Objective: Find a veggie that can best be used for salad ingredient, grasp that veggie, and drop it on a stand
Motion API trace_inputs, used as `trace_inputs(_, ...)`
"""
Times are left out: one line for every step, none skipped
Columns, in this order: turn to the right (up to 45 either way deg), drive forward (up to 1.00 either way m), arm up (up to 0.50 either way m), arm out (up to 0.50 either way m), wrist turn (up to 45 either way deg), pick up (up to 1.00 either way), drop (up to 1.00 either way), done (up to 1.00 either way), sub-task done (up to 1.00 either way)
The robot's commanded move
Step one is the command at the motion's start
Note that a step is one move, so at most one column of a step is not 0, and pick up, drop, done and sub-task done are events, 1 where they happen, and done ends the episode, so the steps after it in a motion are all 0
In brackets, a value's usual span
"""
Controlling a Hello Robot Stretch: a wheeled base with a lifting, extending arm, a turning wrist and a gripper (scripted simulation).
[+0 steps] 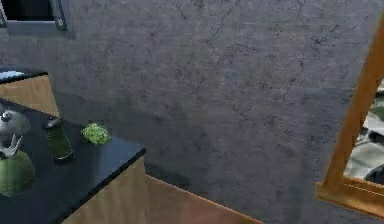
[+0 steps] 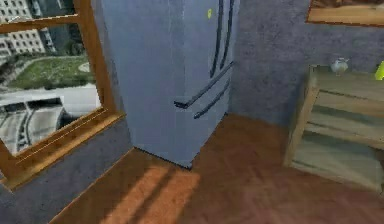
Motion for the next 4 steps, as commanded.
trace_inputs(0.0,0.8,0.0,0.0,0.0,0.0,0.0,0.0,0.0)
trace_inputs(-9.0,0.0,0.0,0.0,0.0,0.0,0.0,0.0,0.0)
trace_inputs(0.0,0.15,0.0,0.0,0.0,0.0,0.0,0.0,0.0)
trace_inputs(-45.0,0.0,0.0,0.0,0.0,0.0,0.0,0.0,0.0)
